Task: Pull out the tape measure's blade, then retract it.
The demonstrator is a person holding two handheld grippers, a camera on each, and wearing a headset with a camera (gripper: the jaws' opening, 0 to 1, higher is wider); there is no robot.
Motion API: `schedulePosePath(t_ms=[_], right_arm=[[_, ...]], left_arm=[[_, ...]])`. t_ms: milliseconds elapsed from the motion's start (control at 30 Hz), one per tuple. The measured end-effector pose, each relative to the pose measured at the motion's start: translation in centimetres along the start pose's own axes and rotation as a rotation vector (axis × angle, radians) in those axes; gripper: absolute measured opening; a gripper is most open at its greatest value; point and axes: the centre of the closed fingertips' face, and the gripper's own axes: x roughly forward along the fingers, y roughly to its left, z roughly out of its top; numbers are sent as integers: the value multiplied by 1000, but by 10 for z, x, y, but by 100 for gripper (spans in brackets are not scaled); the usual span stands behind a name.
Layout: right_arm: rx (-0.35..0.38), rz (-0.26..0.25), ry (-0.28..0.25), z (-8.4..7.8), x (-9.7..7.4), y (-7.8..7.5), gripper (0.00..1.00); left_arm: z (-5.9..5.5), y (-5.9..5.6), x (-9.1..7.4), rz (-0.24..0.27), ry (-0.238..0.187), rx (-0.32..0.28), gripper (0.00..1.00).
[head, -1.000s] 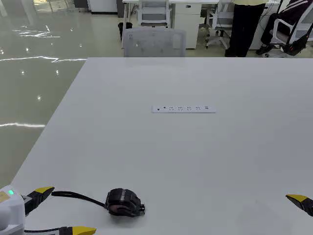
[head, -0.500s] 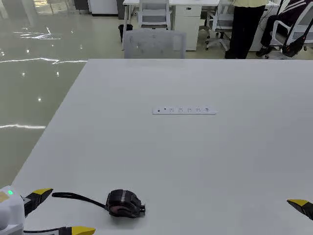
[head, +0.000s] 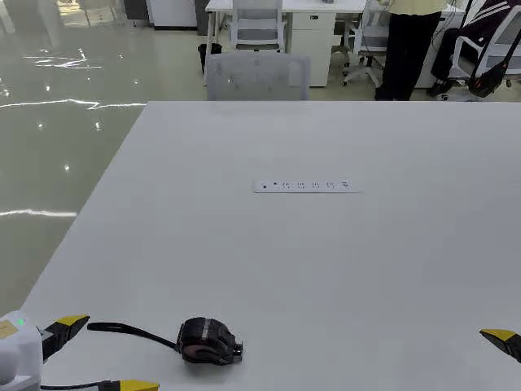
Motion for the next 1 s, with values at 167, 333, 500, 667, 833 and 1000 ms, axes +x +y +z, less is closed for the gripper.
schedulePosePath(t_ms=[167, 333, 500, 667, 833, 1000], right_arm=[[-1, -2, 3, 0, -1, -1, 99], [10, -1, 10, 2, 1, -1, 99], [-1, 4, 17, 5, 4, -1, 99], [-7, 9, 14, 9, 6, -1, 98], [-22, 18, 20, 13, 10, 0, 98], [-37, 26, 19, 18, 15, 0, 98]], left_arm=[[-1, 0, 2, -6, 12, 10, 100], [-4, -1, 6, -23, 42, 12, 100], [-7, -4, 11, -40, 62, 31, 100], [-5, -7, 18, -66, 85, 68, 100], [-6, -4, 26, -85, 126, 111, 98], [-7, -2, 37, -115, 160, 166, 97]])
